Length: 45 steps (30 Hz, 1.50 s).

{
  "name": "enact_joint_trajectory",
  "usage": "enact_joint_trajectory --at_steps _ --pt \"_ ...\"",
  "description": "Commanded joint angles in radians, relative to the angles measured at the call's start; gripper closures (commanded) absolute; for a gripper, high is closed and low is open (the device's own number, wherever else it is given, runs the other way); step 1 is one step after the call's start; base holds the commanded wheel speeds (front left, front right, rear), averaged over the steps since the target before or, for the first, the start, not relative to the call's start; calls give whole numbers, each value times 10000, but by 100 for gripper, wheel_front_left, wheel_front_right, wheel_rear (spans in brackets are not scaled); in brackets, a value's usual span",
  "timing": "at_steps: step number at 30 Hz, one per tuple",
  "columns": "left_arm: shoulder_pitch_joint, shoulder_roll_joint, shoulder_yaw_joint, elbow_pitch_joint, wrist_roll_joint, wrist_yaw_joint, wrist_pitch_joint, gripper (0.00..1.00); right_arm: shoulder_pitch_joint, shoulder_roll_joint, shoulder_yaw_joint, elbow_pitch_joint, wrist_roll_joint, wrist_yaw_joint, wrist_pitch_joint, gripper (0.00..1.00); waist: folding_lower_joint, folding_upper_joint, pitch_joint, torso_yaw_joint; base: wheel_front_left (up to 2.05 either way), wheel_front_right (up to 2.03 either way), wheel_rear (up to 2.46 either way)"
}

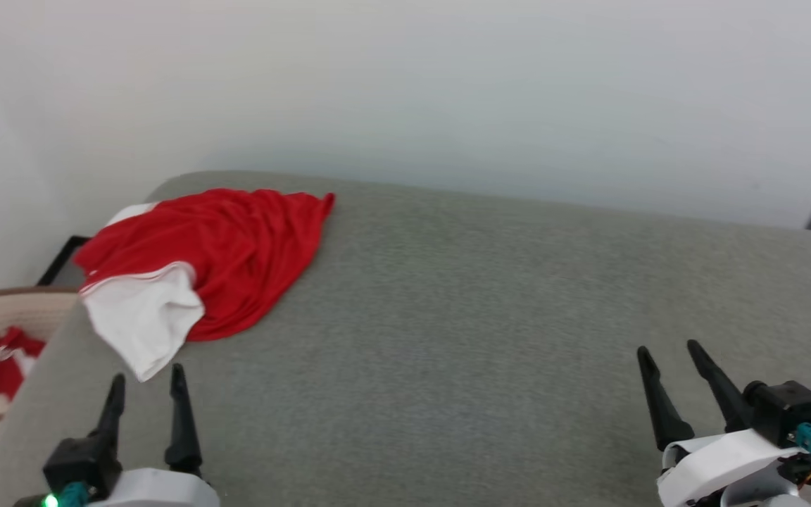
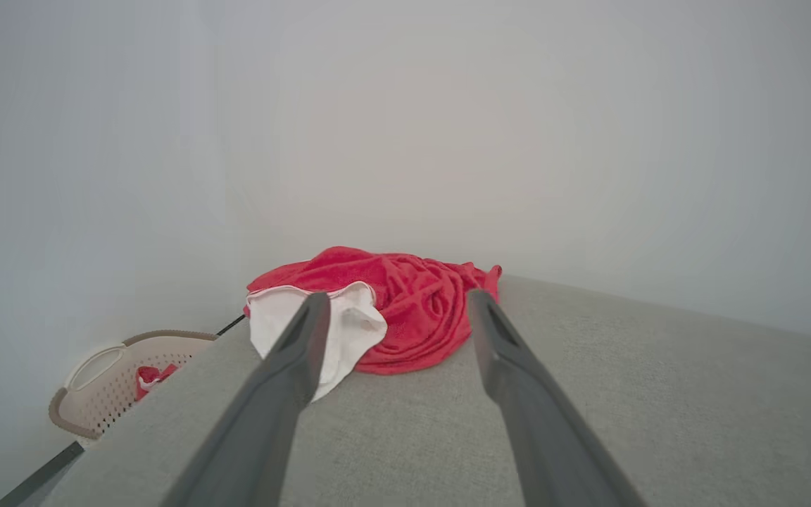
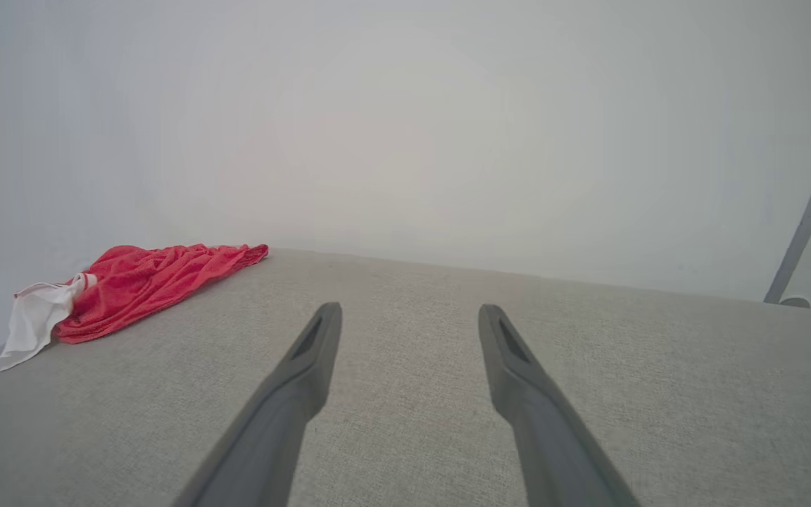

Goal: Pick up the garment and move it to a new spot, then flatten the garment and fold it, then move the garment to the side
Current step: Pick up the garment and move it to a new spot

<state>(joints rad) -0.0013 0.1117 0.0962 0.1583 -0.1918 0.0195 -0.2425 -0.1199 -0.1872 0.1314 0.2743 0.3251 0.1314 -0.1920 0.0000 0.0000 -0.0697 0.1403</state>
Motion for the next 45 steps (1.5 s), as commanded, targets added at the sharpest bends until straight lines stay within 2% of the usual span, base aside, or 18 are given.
enact_joint_trajectory --at_steps 1,15,23,31,38,45 --pt "41 130 132 -71 -100 78 93 0 -158 11 209 30 81 -14 18 0 0 0 -244 833 0 0 0" --pt "246 327 357 -539 -444 206 537 0 -398 28 1093 400 463 -14 -147 0 0 0 -511 2672 0 0 0" --pt "104 343 328 -534 -696 73 661 0 -505 -54 1231 547 559 -14 -179 0 0 0 -426 2863 0 0 0" --pt "-910 822 365 -299 -1103 -298 1329 0 -673 -334 1344 342 469 -14 59 0 0 0 114 2272 0 0 0" --pt "-2680 1288 504 465 -1909 -721 2323 0 -1109 -781 1212 -240 326 -14 444 0 0 0 1278 1510 0 0 0" --pt "-4735 1993 402 1740 -2397 -1076 3336 0 -1533 -1223 1007 -985 157 -14 818 0 0 0 2613 866 0 0 0"
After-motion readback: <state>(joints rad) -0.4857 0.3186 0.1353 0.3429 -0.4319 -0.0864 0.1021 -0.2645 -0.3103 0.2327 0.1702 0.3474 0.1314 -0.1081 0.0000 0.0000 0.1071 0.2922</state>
